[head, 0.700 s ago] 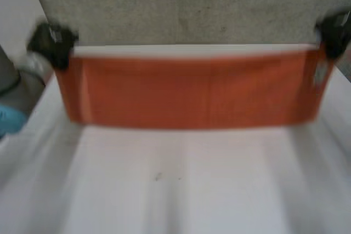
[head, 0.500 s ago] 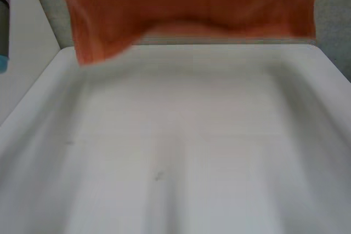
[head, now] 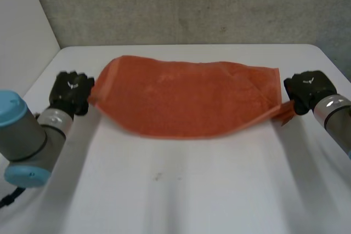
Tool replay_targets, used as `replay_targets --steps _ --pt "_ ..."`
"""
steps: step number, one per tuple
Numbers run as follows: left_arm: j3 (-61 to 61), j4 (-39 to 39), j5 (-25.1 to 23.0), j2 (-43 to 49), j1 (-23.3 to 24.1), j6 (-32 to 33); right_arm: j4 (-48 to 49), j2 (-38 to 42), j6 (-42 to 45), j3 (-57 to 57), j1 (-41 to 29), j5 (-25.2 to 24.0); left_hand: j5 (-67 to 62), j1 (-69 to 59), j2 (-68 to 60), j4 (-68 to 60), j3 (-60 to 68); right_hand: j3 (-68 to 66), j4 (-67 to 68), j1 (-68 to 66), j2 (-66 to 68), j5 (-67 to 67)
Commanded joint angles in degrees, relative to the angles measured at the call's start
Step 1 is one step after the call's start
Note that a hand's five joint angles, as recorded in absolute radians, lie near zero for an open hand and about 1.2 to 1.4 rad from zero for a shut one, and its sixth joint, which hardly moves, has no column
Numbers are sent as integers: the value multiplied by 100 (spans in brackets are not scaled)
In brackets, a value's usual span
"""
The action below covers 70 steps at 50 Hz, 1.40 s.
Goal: Fold the laundry
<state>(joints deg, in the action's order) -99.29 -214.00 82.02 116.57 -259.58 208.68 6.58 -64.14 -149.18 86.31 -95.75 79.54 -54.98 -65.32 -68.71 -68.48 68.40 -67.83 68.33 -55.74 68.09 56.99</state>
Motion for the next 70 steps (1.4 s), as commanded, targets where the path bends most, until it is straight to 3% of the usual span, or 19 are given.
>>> replay_targets --steps 1,4,7,8,12,16,20,23,28,35,42,47,54,55,56,57,59,67,70 --pt "-731 445 42 -300 -250 129 -1139 -168 687 26 82 62 -1502 -1468 -1129 -1152 1160 -1217 1167 -2426 1191 1301" --pt "-1012 1191 33 -845 -558 436 -2322 -510 1510 131 380 71 -1502 -1468 -1129 -1152 1160 -1217 1167 -2426 1191 1301" --pt "-1162 1938 25 -1170 -690 778 -2820 -678 1910 246 522 88 -1502 -1468 -1129 -1152 1160 -1217 1167 -2426 1191 1301" --pt "-1241 2480 25 -1363 -751 1032 -3385 -931 2467 464 731 106 -1502 -1468 -1129 -1152 1160 -1217 1167 -2426 1191 1301" --pt "-1312 4151 -2 -1873 -796 1622 -3881 -1196 3224 772 1048 158 -1502 -1468 -1129 -1152 1160 -1217 1167 -2426 1191 1301" --pt "-1181 4411 -98 -1980 -787 1702 -3831 -1258 3448 835 1111 159 -1502 -1468 -1129 -1152 1160 -1217 1167 -2426 1191 1301" --pt "-987 4061 -256 -1919 -699 1694 -3664 -1224 3378 774 1093 150 -1502 -1468 -1129 -1152 1160 -1217 1167 -2426 1191 1301" --pt "-803 3595 -274 -1787 -638 1650 -2972 -1075 2975 599 1058 167 -1502 -1468 -1129 -1152 1160 -1217 1167 -2426 1191 1301" --pt "-146 2567 -187 -928 -191 1457 -2058 -434 2369 212 752 255 -1502 -1468 -1129 -1152 1160 -1217 1167 -2426 1191 1301" --pt "910 1740 -20 163 30 1438 -933 462 1893 -754 224 632 -1502 -1468 -1129 -1152 1160 -1217 1167 -2426 1191 1301" --pt "2387 1378 183 1420 224 1456 -253 1079 1795 -1468 48 835 -1502 -1468 -1129 -1152 1160 -1217 1167 -2426 1191 1301" --pt "3255 1308 165 2078 232 1465 212 1950 1813 -2496 -163 853 -1502 -1468 -1129 -1152 1160 -1217 1167 -2426 1191 1301" --pt "3557 956 -63 2432 232 1447 327 2661 1804 -3287 -260 906 -1403 -1370 -1031 -1053 1062 -1139 1089 -2348 1113 1223" --pt "3531 852 -107 2441 241 1447 327 2775 1787 -3392 -356 1054 -21 12 352 329 -321 5689 -5739 4480 -5714 -5605" --pt "3418 659 -220 2432 276 1456 327 2776 1787 -3393 -357 1055 3573 3607 3946 3923 -3915 5757 -5807 4548 -5783 -5673" --pt "3260 475 -317 2398 311 1465 327 2784 1778 -3393 -374 1099 5498 5532 5871 5848 -5840 5783 -5833 4574 -5809 -5699" --pt "3110 272 -406 2353 364 1456 327 2793 1569 -3366 -375 1301 5476 5509 5848 5825 -5817 5783 -5833 4574 -5809 -5699" --pt "2321 -213 -371 1617 426 1412 239 2143 460 -2962 -295 1292 5498 5532 5871 5848 -5840 5783 -5833 4574 -5809 -5699" --pt "1855 -186 -371 1213 426 1395 204 1319 -101 -2191 -278 1039 5498 5532 5871 5848 -5840 5783 -5833 4574 -5809 -5699"
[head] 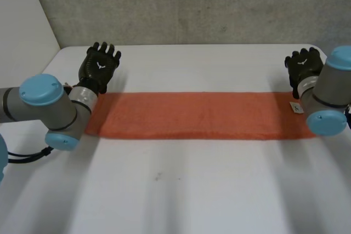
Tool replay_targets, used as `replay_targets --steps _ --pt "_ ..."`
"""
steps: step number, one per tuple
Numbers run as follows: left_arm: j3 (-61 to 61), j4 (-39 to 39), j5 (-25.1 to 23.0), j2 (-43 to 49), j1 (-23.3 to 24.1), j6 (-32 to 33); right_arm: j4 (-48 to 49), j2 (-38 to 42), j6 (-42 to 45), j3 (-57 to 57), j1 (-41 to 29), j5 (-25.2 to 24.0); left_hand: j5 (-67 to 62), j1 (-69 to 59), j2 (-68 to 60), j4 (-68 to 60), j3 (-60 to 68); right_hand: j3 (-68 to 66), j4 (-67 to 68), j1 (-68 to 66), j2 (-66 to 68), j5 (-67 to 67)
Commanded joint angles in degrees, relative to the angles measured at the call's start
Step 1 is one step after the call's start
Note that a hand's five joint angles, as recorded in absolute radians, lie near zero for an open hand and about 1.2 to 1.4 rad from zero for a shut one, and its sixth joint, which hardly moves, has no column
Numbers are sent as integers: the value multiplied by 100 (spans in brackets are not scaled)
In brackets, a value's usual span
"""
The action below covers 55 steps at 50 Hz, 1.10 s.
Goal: Fold the laundry
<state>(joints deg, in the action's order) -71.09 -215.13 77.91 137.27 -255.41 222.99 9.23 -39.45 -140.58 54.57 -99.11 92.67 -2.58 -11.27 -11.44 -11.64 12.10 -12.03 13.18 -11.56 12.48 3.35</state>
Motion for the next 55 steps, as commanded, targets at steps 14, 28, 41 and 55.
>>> replay_targets --steps 14,28,41,55 --pt "-3112 -47 40 -2565 -18 -484 -869 -2743 -1147 2725 849 -1585 258 127 144 164 -210 203 -318 156 -248 -335" --pt "-3446 243 48 -3128 -70 -2259 -1310 -2278 -1059 3200 1658 -2920 258 127 144 164 -210 -2310 2195 -2357 2265 2178" --pt "-3525 243 40 -3092 -105 -2330 -862 -1715 -1041 3112 1772 -3115 258 127 144 164 -210 -3068 2954 -3115 3023 2936" --pt "-3596 243 31 -3075 -114 -2322 -809 -1495 -1033 2998 1834 -3009 258 127 144 164 -210 -3321 3206 -3368 3276 3189"
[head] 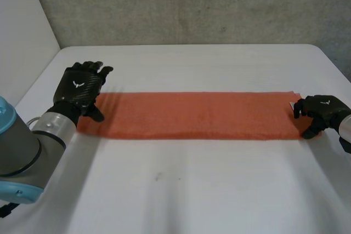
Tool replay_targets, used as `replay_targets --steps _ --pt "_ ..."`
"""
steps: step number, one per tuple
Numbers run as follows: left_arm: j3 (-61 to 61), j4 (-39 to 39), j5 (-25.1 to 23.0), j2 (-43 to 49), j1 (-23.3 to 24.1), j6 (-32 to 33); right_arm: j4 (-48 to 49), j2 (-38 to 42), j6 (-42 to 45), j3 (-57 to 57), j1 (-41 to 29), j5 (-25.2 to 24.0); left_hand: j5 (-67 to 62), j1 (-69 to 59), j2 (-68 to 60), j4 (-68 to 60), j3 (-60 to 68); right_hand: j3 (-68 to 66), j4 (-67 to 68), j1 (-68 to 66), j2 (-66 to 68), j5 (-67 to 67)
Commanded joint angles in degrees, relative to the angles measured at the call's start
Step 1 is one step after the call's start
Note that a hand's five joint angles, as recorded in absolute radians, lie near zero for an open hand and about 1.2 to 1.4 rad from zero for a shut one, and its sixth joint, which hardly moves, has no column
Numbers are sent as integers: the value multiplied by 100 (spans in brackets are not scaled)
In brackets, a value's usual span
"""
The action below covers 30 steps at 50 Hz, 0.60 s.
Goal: Fold the laundry
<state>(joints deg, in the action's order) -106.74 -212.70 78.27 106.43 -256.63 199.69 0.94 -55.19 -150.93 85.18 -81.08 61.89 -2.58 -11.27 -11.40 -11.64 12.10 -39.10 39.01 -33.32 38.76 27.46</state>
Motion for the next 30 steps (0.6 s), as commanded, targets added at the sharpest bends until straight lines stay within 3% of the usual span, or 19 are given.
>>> replay_targets --steps 1,9,15,23,30 --pt "-31 0 -5 10 8 9 21 79 2 -72 31 77 258 127 140 164 -210 -614 623 -1192 648 778" --pt "-31 0 4 10 -1 9 12 131 196 -89 84 174 258 127 140 164 -210 -1352 1362 -1931 1387 1516" --pt "-40 0 4 10 -1 9 3 245 266 -168 128 271 258 127 140 164 -210 -4022 4031 -4600 4056 4186" --pt "-48 0 4 10 -19 0 -50 360 389 -423 356 736 258 127 140 164 -210 -4090 4099 -4668 4124 4254" --pt "-48 0 4 10 -28 0 -58 342 521 -388 567 710 258 127 140 164 -210 -4079 4088 -4657 4114 4243"
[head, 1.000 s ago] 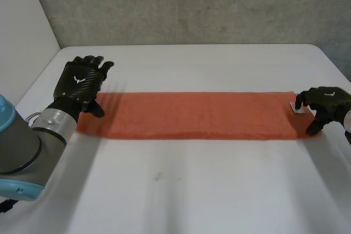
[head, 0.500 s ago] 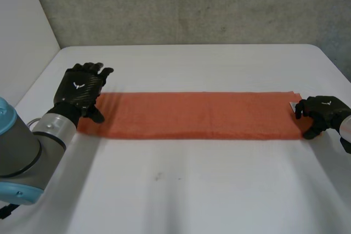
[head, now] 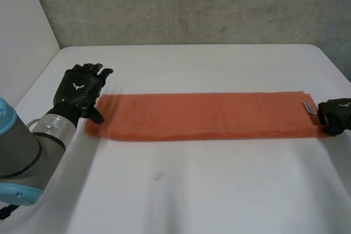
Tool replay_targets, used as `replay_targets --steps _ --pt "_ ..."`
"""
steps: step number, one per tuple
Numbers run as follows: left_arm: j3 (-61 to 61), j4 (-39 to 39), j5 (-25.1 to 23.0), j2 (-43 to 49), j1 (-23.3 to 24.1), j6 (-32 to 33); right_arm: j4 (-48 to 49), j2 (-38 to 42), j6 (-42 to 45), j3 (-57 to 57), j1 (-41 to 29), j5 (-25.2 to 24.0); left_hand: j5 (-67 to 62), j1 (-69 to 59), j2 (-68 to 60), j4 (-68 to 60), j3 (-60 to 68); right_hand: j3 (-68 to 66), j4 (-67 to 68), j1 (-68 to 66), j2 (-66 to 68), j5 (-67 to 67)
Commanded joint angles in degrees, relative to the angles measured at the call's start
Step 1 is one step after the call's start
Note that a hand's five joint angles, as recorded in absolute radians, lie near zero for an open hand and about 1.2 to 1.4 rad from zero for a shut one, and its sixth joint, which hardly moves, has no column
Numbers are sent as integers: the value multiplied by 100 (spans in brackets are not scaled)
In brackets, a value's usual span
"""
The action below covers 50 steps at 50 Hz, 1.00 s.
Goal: Fold the laundry
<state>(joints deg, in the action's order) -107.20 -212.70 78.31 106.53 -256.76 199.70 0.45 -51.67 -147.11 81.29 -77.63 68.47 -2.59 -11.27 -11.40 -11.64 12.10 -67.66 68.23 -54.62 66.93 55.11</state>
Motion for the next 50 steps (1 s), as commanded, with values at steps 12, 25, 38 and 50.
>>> replay_targets --steps 12,25,38,50 --pt "-73 0 -9 0 -15 7 -1 -10 69 98 310 -501 259 127 140 164 -210 2006 -2063 702 -1933 -1751" --pt "-81 0 -9 -9 -15 7 52 17 122 -42 310 -475 259 127 140 164 -210 -1234 1177 -2538 1307 1489" --pt "-81 0 -9 -9 -6 -2 148 175 192 -684 652 930 259 127 140 164 -210 -1234 1177 -2538 1307 1489" --pt "-90 0 8 -27 -6 7 289 -167 95 -957 258 958 259 127 140 164 -210 -1234 1177 -2538 1307 1489"
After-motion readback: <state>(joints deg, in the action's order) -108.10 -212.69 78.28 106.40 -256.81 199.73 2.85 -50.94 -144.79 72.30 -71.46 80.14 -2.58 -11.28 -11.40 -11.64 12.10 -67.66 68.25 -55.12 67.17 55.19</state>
